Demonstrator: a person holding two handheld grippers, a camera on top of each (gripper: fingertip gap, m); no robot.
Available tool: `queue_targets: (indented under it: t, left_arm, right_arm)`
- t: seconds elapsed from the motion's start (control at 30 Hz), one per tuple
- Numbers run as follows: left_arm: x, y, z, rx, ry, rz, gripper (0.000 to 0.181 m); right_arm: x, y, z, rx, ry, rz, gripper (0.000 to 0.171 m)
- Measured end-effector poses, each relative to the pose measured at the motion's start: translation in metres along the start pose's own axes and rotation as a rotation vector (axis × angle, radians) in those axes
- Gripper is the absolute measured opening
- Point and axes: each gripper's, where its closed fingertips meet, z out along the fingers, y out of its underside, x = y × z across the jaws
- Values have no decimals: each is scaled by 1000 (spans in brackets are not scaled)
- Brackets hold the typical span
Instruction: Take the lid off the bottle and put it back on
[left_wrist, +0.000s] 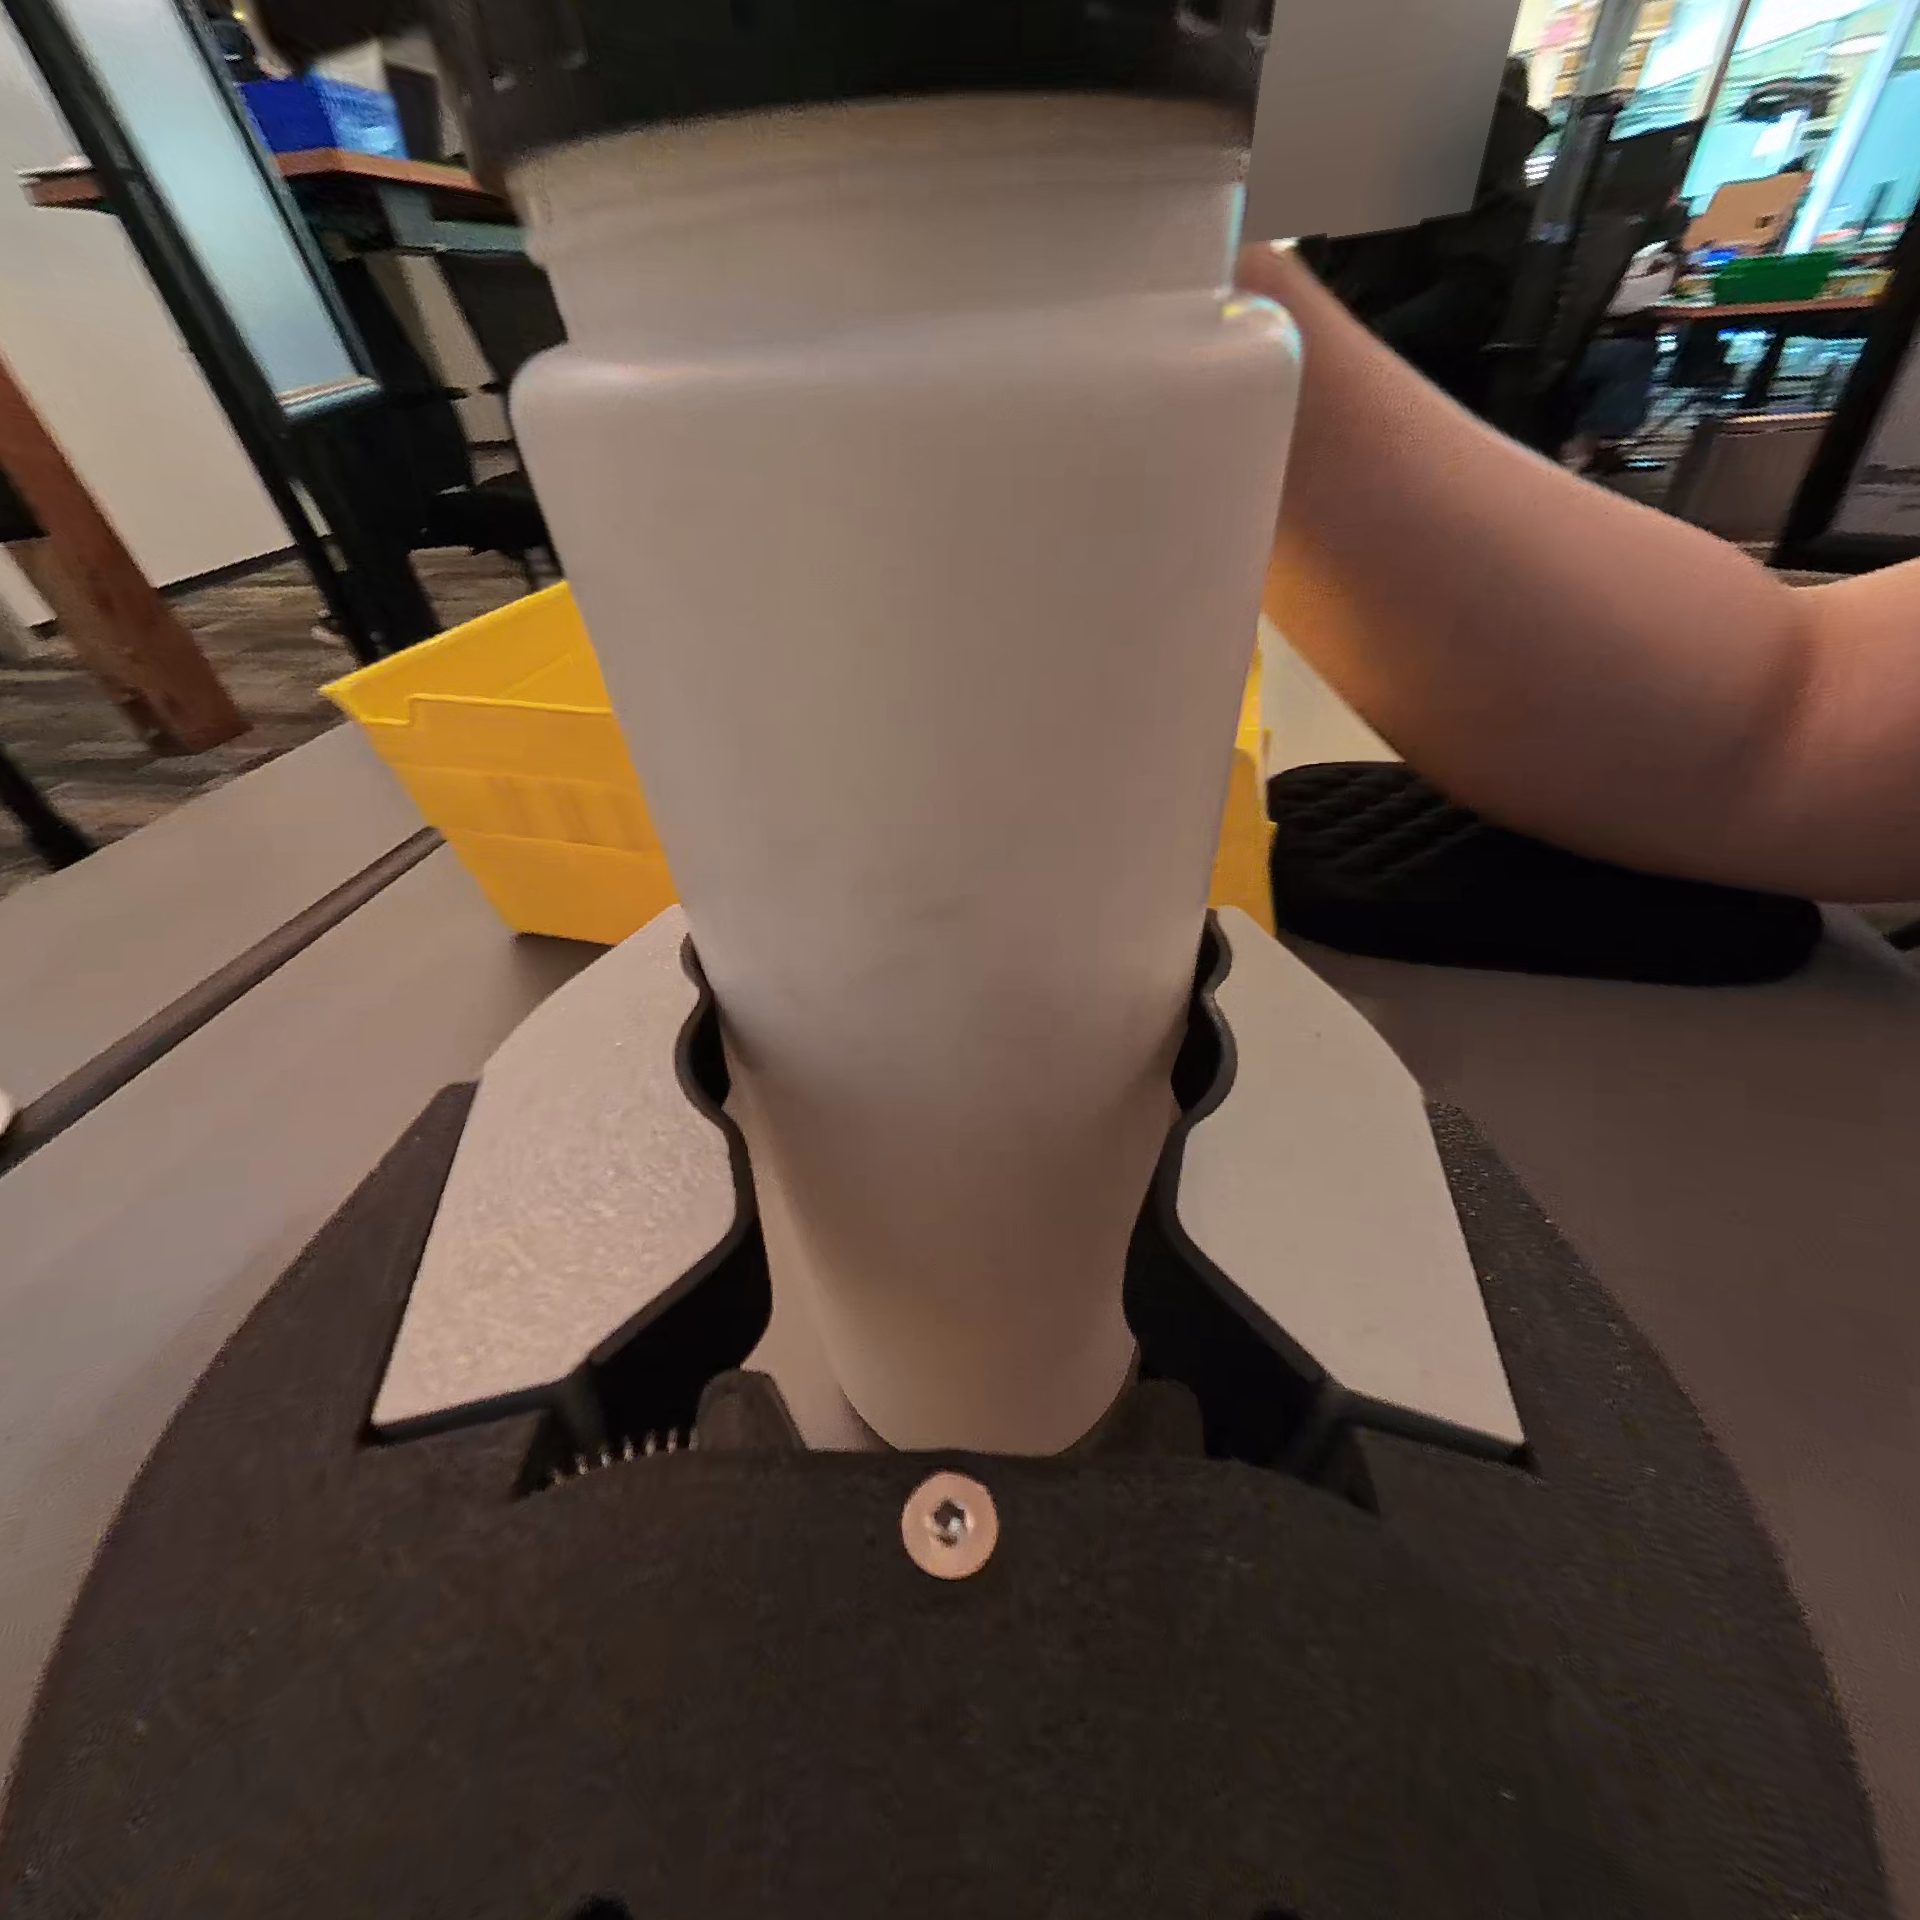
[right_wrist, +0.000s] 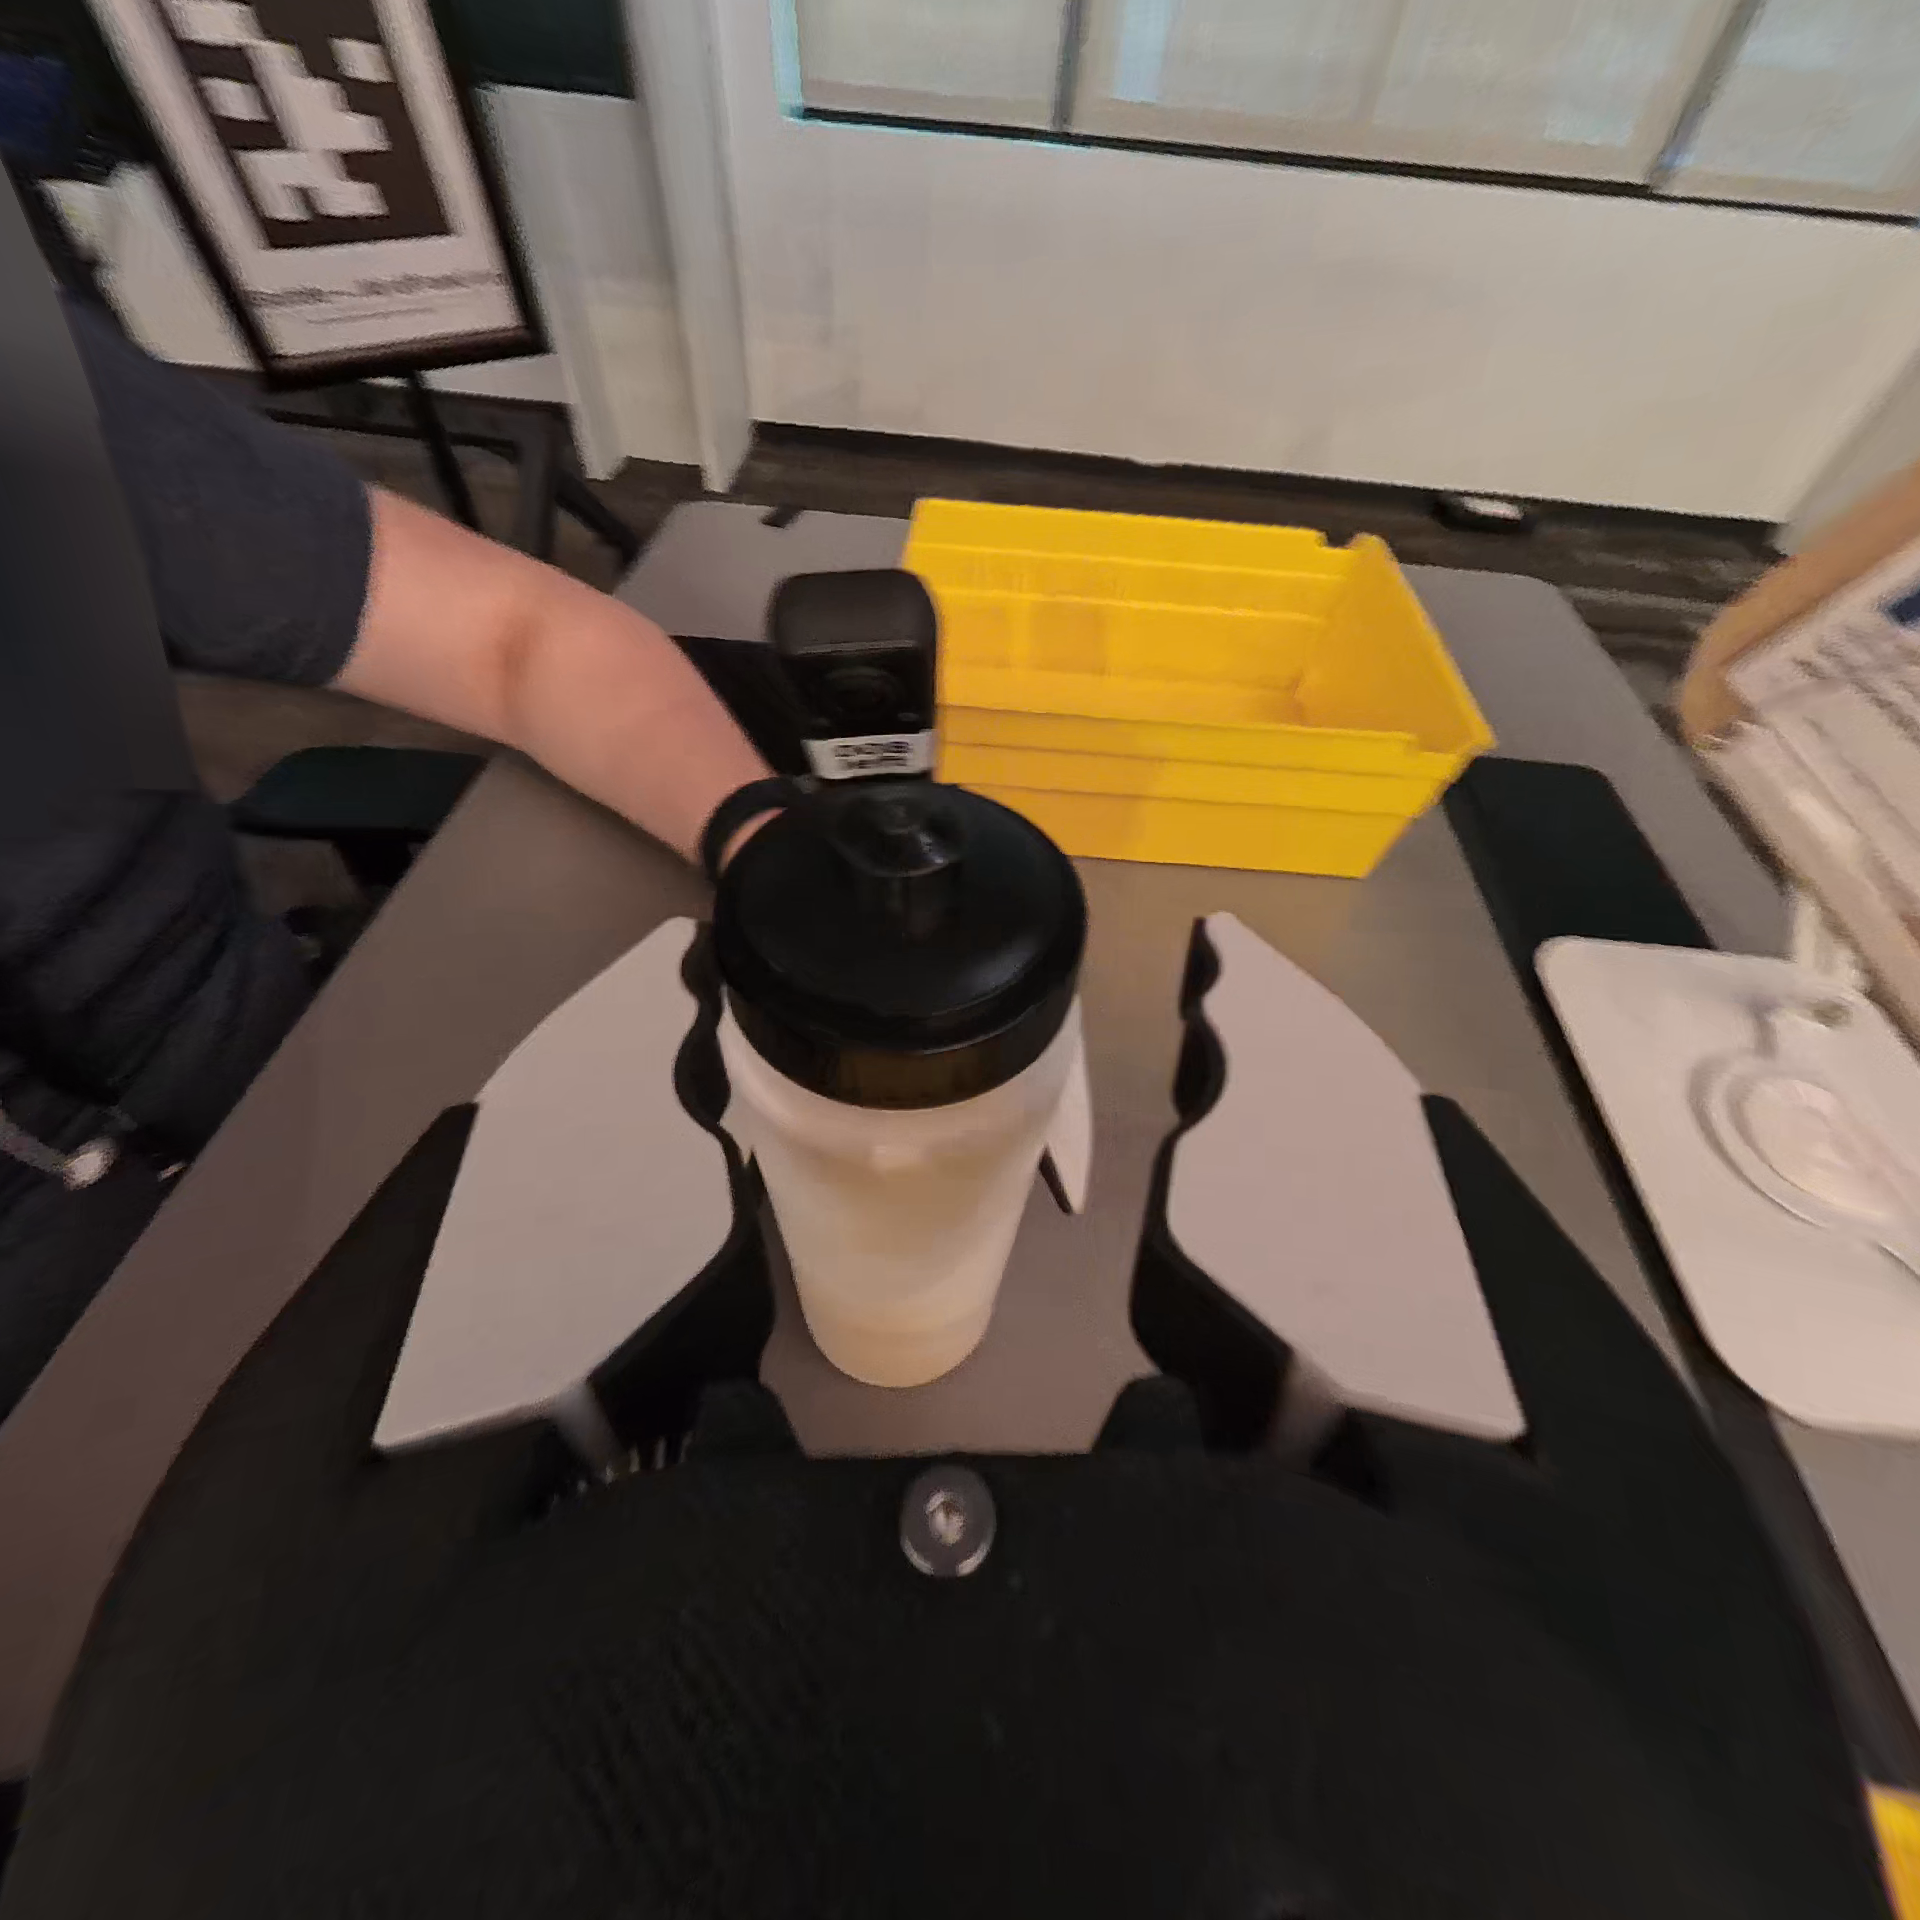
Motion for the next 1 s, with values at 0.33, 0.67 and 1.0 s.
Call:
queue_targets:
  t: [0.33,0.67,1.0]
  left_arm:
    - [-52,5,-19,-46,-404,-34,86]
    - [-29,3,-10,-22,-209,-31,86]
    - [67,-2,-3,-3,385,20,86]
  right_arm:
    - [38,-25,8,-25,464,278,85]
    - [28,-6,22,-114,332,307,67]
    - [-64,-6,1,-100,-246,33,68]
